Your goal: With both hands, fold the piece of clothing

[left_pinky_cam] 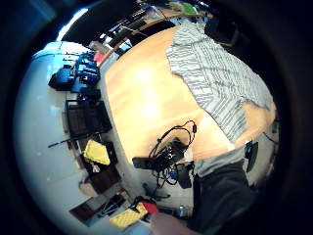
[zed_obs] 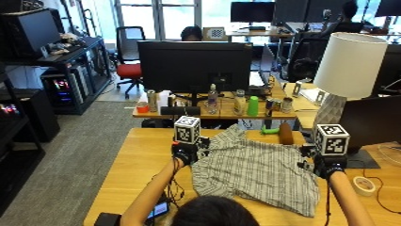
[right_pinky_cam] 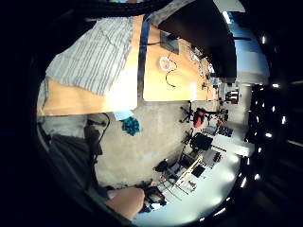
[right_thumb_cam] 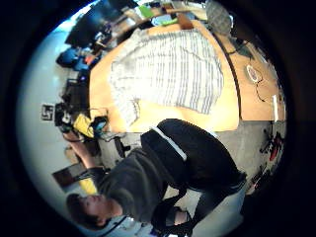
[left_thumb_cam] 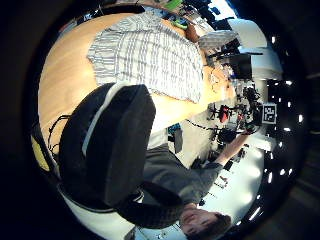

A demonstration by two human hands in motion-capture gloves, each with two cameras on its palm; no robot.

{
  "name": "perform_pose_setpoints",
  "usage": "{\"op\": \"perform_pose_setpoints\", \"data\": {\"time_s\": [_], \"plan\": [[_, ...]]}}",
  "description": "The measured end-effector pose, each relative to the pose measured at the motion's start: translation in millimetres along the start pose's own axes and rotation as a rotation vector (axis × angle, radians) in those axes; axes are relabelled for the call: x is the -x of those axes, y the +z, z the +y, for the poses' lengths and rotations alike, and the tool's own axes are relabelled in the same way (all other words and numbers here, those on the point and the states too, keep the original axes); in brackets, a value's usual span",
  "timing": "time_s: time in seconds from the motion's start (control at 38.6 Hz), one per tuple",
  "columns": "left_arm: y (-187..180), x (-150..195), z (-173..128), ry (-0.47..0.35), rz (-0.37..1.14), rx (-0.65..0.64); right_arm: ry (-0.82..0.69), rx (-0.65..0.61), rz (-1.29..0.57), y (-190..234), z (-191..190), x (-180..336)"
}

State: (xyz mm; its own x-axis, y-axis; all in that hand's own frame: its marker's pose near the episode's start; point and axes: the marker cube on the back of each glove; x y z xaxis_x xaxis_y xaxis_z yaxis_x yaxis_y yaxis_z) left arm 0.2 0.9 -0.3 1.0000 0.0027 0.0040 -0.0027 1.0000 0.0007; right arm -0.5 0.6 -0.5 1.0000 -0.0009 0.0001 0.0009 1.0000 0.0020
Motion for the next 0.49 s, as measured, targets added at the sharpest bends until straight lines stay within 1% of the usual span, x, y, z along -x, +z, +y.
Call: {"op": "perform_pose_setpoints", "data": {"time_s": [0.13, 0.29, 0.41, 0.49], "plan": [[0, -2, 2, 0.013, -0.005, 0.007, -0.009, -0.008, -0.001, -2, 1, 2], [-3, -13, 10, 0.057, 0.001, 0.004, -0.008, -0.022, -0.003, -7, -1, 1], [1, -22, 12, 0.075, -0.062, -0.012, -0.002, -0.02, -0.001, -9, -1, 3], [10, -35, 17, 0.113, -0.136, -0.023, -0.008, -0.013, 0.011, -6, -2, 8]]}}
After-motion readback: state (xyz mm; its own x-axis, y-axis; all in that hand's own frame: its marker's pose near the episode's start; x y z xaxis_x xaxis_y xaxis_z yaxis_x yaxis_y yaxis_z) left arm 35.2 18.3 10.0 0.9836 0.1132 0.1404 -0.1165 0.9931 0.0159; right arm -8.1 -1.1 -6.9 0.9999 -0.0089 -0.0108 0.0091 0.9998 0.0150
